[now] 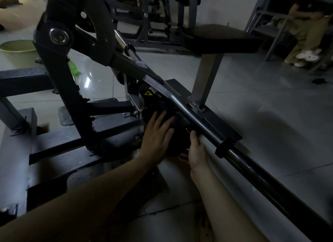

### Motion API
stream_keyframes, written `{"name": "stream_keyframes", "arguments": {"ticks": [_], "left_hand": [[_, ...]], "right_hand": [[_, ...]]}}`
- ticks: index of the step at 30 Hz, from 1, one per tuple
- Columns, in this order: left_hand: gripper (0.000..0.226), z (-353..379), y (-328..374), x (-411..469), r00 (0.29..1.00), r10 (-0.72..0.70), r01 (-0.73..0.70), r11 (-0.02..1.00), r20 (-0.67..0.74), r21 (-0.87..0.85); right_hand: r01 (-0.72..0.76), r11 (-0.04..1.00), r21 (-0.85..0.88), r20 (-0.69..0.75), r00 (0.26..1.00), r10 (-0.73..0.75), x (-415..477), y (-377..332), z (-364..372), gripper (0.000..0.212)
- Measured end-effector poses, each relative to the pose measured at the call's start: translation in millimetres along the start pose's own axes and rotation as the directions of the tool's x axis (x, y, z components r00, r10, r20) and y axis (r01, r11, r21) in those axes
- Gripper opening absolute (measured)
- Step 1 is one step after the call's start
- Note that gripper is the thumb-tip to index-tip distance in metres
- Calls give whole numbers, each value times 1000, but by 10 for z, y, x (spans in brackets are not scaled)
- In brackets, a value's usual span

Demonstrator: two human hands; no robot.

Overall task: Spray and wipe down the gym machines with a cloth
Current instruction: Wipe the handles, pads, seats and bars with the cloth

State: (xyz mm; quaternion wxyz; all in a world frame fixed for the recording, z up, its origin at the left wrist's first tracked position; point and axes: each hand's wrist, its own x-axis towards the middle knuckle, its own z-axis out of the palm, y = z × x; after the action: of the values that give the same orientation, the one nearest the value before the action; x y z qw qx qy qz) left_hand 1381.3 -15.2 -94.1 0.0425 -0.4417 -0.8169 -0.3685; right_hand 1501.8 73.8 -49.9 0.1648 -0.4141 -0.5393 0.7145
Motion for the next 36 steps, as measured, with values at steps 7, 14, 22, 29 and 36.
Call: {"name": "stream_keyframes", "arguments": {"ticks": [7, 14, 22, 29, 36], "left_hand": [[54, -162, -298, 39, 995, 19, -29, 994, 99, 102], [51, -128, -291, 347, 880, -460, 460, 758, 120, -463], [43, -130, -215, 90, 957, -269, 290, 906, 110, -307], [51, -221, -188, 210, 990, -104, 112, 989, 91, -92], [52, -55, -155, 365, 862, -505, 468, 756, 48, -459]], "right_hand": [[78, 995, -68, 6, 997, -78, 1, 123, 33, 79], [265, 848, -460, 49, 961, -274, 7, 92, 126, 107], [167, 961, -218, -57, 981, -184, 120, 89, 112, 40], [-187, 971, 149, 143, 976, 166, 185, -36, 5, 31], [-261, 965, 9, 145, 956, 257, 180, -47, 5, 43]]}}
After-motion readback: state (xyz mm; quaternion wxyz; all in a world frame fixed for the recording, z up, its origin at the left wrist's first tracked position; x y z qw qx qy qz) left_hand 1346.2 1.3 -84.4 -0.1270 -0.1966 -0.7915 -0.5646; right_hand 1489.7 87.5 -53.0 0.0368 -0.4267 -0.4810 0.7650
